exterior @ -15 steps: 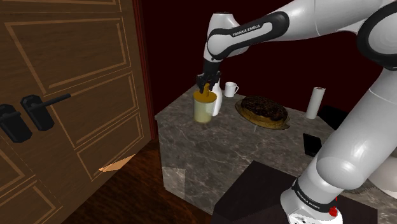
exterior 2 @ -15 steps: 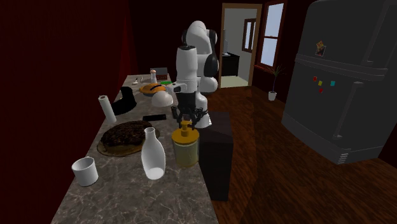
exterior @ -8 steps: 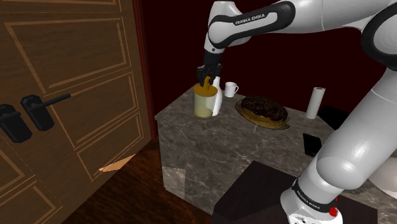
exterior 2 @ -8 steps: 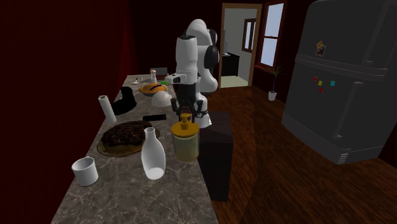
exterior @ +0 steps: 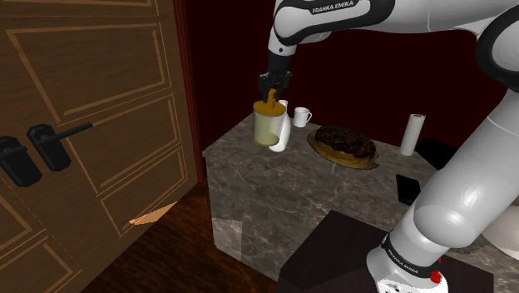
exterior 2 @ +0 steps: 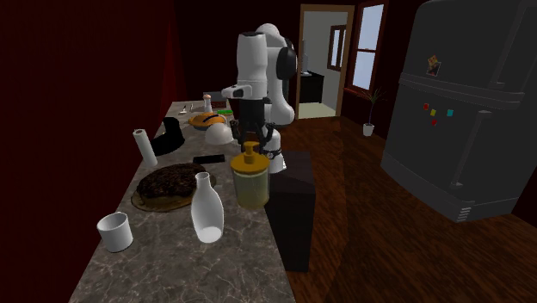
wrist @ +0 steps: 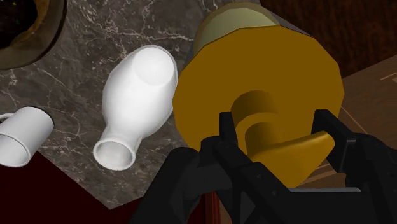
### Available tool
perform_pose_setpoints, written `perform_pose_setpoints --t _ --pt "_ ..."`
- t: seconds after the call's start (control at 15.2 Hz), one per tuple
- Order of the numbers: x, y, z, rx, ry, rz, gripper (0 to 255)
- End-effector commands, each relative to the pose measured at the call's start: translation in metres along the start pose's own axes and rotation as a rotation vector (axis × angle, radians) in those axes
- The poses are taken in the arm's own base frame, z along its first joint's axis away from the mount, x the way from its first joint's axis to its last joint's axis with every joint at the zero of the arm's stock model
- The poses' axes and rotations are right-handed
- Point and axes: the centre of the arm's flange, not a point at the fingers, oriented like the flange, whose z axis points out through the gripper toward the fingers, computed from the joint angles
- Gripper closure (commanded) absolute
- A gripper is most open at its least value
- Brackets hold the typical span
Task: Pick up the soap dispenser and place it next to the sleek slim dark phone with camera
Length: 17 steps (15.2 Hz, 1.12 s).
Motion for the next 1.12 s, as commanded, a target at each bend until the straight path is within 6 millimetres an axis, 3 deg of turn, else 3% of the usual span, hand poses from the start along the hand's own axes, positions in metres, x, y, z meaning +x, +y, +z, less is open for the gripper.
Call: perform_pose_setpoints --t 0.0,1.06 --pt "0.001 0.0 -0.011 0.0 0.001 0.0 255" --pt "0.012 -0.001 -0.095 0.0 0.001 0.0 255"
